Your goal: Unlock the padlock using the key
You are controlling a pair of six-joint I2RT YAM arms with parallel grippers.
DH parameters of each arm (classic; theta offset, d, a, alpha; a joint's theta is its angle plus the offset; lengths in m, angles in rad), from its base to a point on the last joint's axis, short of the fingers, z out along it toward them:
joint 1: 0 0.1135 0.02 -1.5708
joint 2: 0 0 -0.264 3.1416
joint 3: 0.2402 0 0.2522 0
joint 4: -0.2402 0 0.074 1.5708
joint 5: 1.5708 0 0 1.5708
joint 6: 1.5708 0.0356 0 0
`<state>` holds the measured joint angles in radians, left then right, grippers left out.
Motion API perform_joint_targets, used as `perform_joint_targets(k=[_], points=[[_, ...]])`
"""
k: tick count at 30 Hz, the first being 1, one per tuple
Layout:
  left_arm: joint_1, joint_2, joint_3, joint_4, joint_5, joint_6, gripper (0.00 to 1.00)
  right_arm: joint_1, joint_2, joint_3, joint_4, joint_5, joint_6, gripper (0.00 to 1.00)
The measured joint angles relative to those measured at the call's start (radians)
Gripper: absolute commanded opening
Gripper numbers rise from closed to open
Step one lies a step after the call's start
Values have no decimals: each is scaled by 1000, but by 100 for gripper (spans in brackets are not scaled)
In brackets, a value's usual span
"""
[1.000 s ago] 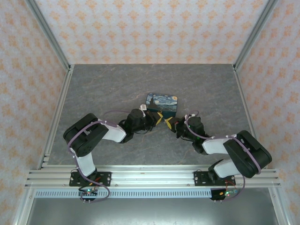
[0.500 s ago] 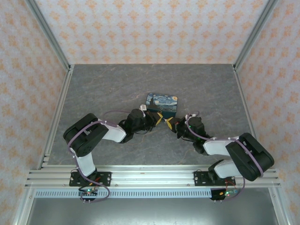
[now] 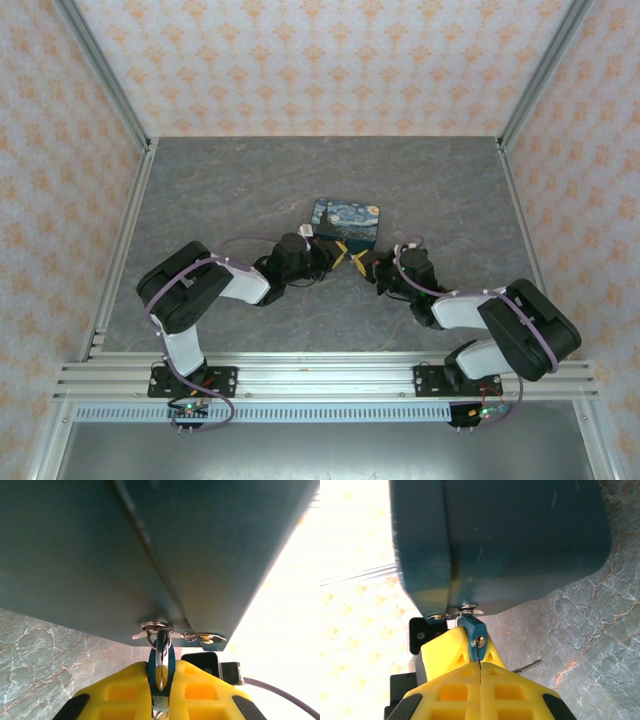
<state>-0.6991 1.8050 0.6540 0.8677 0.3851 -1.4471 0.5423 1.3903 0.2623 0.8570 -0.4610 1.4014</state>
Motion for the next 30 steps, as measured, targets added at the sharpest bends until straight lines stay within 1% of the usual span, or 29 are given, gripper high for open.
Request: perform_joint_targets(k=[30], points=[[-15, 5, 11, 4, 0, -22, 0, 0, 38, 0, 25, 16, 0, 0]])
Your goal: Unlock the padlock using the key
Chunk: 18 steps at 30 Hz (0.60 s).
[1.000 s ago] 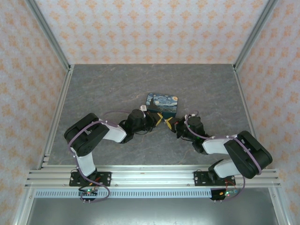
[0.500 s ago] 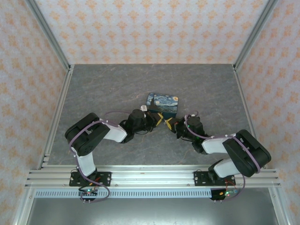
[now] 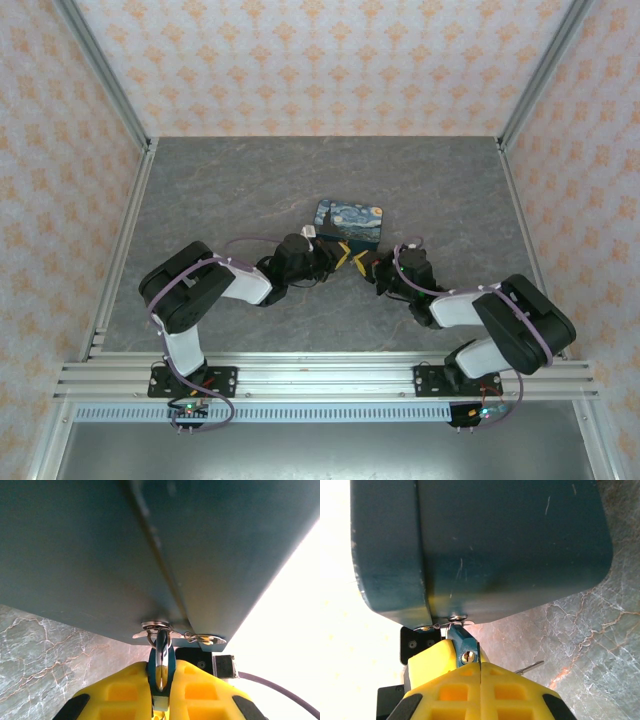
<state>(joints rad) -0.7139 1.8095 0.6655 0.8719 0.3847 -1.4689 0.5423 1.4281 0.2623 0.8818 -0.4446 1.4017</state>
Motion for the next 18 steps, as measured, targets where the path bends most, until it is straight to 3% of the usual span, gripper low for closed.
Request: perform_joint_targets(k=[18], points=[[0, 0, 2, -1, -8, 0, 0, 0, -69, -12, -30, 3, -1, 0]])
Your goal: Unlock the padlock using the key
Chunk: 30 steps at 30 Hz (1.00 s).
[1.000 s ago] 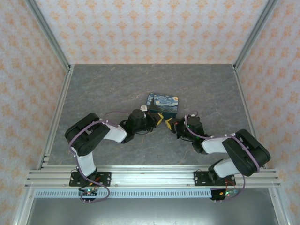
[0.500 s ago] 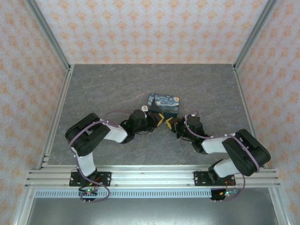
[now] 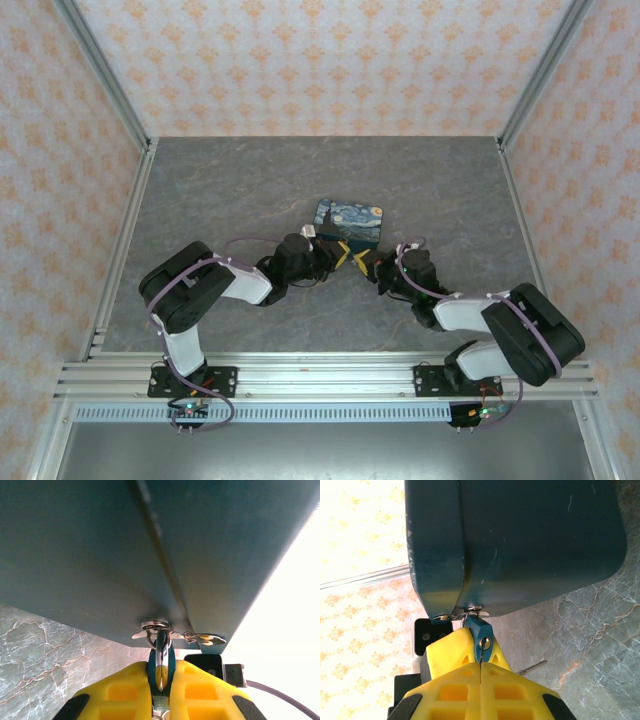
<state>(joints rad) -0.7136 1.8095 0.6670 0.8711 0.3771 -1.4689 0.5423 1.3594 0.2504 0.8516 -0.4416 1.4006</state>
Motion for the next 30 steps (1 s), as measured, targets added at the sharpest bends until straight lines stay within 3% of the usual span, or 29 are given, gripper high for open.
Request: perform_joint_targets(k=[30], points=[[1, 0, 8, 32, -38, -52, 0, 0, 71, 8, 99, 34, 26, 0]])
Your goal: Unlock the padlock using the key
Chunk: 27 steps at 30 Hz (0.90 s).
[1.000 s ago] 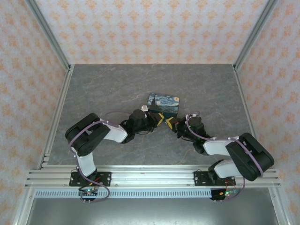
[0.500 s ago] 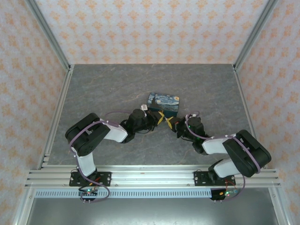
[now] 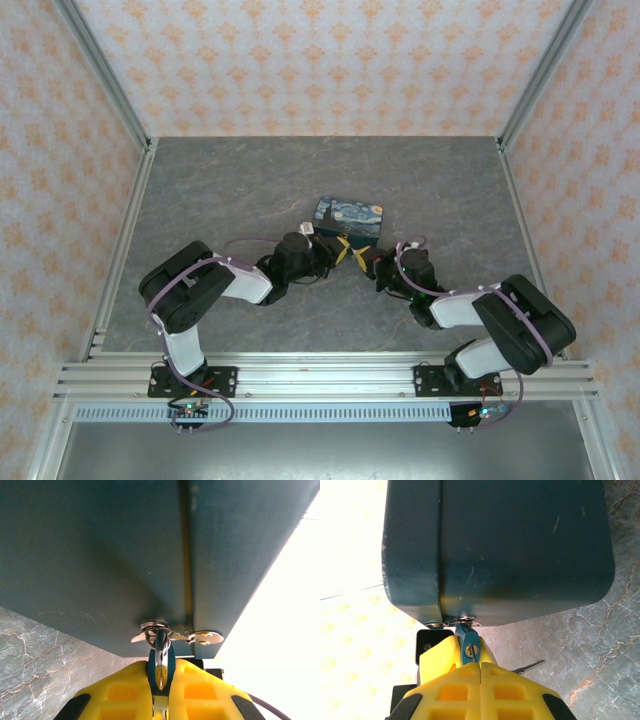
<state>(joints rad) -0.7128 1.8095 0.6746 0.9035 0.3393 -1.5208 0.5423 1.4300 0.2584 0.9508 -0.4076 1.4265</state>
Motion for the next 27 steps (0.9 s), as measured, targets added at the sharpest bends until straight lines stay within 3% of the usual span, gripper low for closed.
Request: perform_joint_targets(k=[27], points=[[2, 0, 0, 2, -34, 3, 0, -1, 115, 6, 143, 19, 148, 0]])
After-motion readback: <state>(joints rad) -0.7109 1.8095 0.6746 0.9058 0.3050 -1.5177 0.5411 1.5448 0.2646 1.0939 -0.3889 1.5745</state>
